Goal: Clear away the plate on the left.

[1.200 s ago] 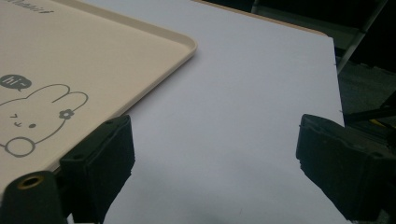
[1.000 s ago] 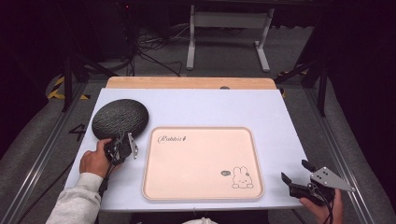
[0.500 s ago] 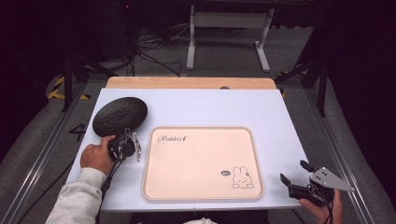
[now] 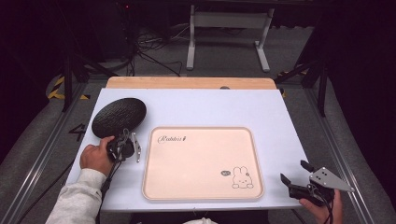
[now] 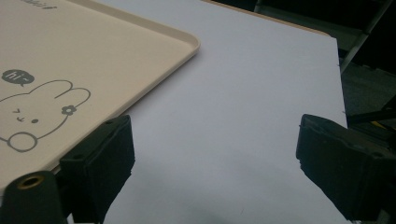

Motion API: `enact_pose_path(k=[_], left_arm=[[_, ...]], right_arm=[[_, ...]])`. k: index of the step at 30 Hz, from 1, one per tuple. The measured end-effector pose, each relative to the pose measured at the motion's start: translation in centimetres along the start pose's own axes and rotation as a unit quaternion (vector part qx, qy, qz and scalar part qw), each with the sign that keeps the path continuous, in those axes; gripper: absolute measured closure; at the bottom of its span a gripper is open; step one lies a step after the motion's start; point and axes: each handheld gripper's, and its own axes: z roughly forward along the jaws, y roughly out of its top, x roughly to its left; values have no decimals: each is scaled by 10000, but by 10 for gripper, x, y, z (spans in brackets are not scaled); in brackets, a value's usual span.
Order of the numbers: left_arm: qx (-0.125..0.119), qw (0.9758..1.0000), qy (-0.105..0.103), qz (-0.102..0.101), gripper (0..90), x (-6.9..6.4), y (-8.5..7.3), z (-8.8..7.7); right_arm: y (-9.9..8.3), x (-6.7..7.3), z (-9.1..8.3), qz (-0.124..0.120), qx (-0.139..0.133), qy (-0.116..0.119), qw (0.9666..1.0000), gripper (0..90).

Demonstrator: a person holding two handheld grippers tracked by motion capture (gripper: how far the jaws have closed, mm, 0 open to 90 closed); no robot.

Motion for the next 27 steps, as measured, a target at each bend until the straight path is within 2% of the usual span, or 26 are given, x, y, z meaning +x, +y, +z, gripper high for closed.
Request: enact_pose_path(k=[1, 6, 13, 14, 20, 21, 24, 27], left_arm=[[-26, 10000, 1, -51, 864, -1, 0, -1], [-205, 9998, -2, -50, 863, -1, 3, -10], [-611, 9981, 21, 61, 862, -4, 19, -37], [-704, 9974, 36, 156, 860, -5, 24, -42], [-1128, 9932, -62, 287, 859, -13, 45, -65], [-1260, 9915, -106, 307, 856, -16, 49, -70], [-1394, 9890, -183, 469, 859, -24, 59, -79], [-1537, 9863, -278, 532, 858, -29, 67, -84]], right_arm=[[0, 0, 0, -2, -6, -2, 10000, 122], [0, 0, -1, 17, -16, -24, 10000, 122], [0, -2, -2, 57, -55, -99, 9999, 120], [0, -2, -2, 68, -57, -101, 9999, 119], [0, -2, -3, 64, -49, -122, 9999, 120], [0, -3, -3, 82, -80, -115, 9999, 119], [0, -3, -3, 101, -74, -121, 9998, 120], [0, -2, -2, 66, -43, -117, 9999, 119]])
